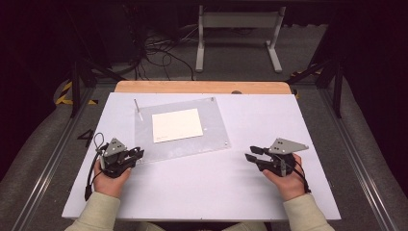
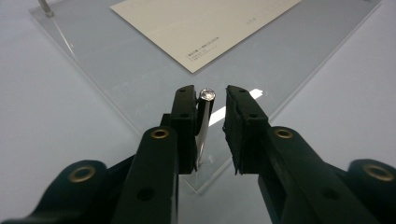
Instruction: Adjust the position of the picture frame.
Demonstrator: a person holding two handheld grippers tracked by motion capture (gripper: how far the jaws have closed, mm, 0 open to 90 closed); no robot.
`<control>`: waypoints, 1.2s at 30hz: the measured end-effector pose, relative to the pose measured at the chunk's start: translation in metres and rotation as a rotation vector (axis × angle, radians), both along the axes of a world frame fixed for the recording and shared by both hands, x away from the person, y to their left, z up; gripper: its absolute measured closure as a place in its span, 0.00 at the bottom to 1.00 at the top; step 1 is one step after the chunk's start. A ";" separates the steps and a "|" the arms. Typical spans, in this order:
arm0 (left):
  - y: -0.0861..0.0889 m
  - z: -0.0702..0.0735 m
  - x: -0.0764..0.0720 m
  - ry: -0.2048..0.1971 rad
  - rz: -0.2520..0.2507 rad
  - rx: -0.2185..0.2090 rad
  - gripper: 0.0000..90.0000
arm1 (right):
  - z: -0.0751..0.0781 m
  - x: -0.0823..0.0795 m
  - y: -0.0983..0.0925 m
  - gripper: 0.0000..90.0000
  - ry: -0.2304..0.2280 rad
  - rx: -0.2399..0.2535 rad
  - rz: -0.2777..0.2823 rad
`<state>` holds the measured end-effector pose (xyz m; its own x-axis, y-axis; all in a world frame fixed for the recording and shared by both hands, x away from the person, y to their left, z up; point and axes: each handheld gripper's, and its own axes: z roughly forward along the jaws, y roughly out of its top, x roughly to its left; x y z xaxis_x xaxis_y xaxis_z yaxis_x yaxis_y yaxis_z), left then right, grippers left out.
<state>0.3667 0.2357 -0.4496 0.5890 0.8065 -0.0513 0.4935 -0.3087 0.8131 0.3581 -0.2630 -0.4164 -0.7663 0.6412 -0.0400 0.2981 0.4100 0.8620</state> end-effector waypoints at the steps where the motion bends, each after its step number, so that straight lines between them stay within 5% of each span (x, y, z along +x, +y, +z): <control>1: 0.000 0.000 -0.001 0.003 0.001 -0.006 0.78 | 0.001 0.005 0.004 0.68 0.019 -0.016 0.012; 9: 0.008 -0.001 -0.004 -0.004 0.000 -0.044 0.63 | 0.002 0.037 0.030 0.68 0.060 -0.097 0.065; 21: 0.018 -0.004 -0.012 -0.008 0.019 -0.048 0.61 | -0.016 0.083 0.060 0.73 0.140 -0.156 0.095; 30: 0.022 -0.006 -0.016 -0.007 0.027 -0.051 0.61 | -0.029 0.098 0.063 0.76 0.166 -0.147 0.102; 36: 0.022 -0.006 -0.016 -0.005 0.023 -0.048 0.62 | -0.032 0.099 0.062 0.87 0.170 -0.148 0.120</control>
